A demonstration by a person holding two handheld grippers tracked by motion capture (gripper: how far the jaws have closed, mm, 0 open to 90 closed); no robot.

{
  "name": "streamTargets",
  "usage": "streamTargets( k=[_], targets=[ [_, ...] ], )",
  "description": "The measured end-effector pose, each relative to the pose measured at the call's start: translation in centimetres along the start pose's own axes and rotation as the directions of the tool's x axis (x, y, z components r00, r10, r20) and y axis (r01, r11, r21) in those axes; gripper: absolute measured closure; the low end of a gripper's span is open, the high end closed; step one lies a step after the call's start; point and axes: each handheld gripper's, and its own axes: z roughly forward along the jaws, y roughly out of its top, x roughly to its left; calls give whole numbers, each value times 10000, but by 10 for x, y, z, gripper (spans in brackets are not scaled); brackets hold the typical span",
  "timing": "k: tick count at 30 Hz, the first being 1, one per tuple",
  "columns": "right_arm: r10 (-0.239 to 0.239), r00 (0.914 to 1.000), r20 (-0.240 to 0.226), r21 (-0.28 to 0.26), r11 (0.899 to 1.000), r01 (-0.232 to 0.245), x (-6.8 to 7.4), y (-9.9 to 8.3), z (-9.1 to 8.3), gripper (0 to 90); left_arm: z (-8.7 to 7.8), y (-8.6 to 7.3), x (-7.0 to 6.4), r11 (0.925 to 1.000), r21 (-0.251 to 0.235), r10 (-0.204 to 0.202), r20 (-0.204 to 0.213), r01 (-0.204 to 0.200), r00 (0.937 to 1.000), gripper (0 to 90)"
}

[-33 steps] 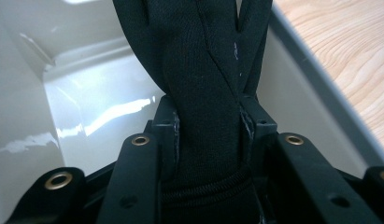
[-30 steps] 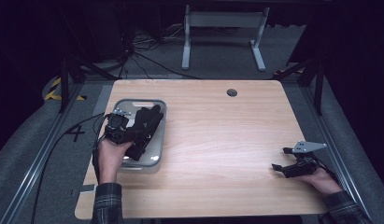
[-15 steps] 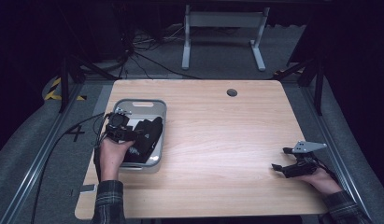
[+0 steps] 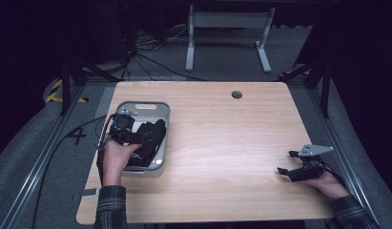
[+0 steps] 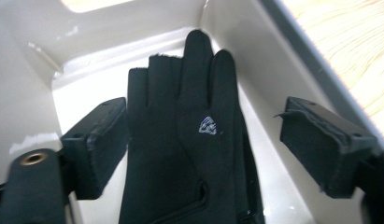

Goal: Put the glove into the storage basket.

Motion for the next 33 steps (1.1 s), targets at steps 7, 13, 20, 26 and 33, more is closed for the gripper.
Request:
streamTargets(
  k=[7, 13, 20, 26, 33],
  targets=[
    [1, 10000, 1, 0, 10000, -1, 0, 0, 0, 102, -3, 8, -17, 9991, -308, 306, 299, -297, 9991, 142],
    [0, 10000, 2, 1, 10000, 0, 0, 0, 0, 102, -4, 15, -37, 9959, -723, 596, 606, -551, 9964, 142],
    [-2, 10000, 2, 0, 10000, 2, 0, 0, 0, 102, -3, 20, -63, 9908, -1098, 890, 926, -787, 9917, 142],
    [3, 10000, 8, 0, 10000, -3, 0, 0, 0, 102, 1, 20, -89, 9867, -1339, 1110, 1365, -927, 9844, 142],
    [3, 10000, 8, 0, 10000, -3, 0, 0, 0, 102, 14, 19, -119, 9824, -1371, 1502, 1787, -1266, 9724, 143]
  ],
)
